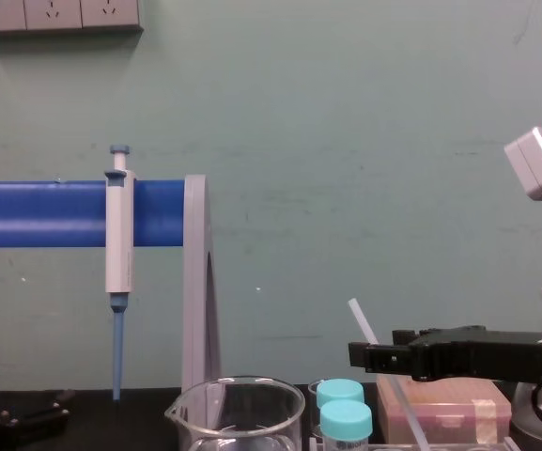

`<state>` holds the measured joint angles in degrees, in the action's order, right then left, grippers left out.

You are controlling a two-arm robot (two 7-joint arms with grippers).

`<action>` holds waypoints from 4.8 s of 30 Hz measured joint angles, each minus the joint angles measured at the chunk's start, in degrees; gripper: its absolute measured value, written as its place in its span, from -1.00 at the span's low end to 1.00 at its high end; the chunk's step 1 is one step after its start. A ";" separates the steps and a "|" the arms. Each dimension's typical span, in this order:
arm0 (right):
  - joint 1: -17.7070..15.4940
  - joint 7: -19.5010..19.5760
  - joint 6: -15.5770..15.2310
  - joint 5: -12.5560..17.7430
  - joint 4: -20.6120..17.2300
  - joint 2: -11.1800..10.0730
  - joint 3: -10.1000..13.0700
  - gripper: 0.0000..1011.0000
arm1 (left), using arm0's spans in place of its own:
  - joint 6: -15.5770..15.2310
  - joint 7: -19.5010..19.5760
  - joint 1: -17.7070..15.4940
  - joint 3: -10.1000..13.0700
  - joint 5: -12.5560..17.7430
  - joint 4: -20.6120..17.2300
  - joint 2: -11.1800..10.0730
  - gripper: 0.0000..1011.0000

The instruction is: Pick up the stirring rod with one hand, then place it down.

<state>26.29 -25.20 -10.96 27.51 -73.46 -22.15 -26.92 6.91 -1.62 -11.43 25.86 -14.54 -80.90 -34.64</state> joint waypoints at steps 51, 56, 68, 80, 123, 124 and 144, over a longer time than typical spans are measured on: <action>-5.80 -1.09 20.05 -3.00 -1.01 1.88 3.70 -0.86 | 0.00 0.00 0.00 0.00 0.00 0.00 0.00 0.98; -7.35 -1.32 24.49 -4.51 -1.95 1.76 4.70 -0.86 | 0.00 0.00 0.00 0.00 0.00 0.00 0.00 0.98; -9.87 -2.66 25.00 -0.03 -8.34 2.29 9.92 -0.86 | 0.00 0.00 0.00 0.00 0.00 0.00 0.00 0.98; -10.69 -0.51 25.06 -0.08 -12.94 1.48 14.23 -0.86 | 0.00 0.00 0.00 0.00 0.00 0.00 0.00 0.98; -11.57 0.08 24.32 -1.99 -13.10 2.58 15.66 -0.86 | 0.00 0.00 0.00 0.00 0.00 0.00 0.00 0.98; -11.57 0.08 24.31 -1.99 -13.10 2.58 15.66 -0.86 | 0.00 0.00 0.00 0.00 0.00 0.00 0.00 0.98; -11.81 0.05 23.94 -1.99 -13.36 2.55 15.39 -0.86 | 0.00 0.00 0.00 0.00 0.00 0.00 0.00 0.98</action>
<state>14.49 -25.15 12.97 25.52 -86.82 -19.60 -11.54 6.91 -1.62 -11.43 25.86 -14.55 -80.90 -34.65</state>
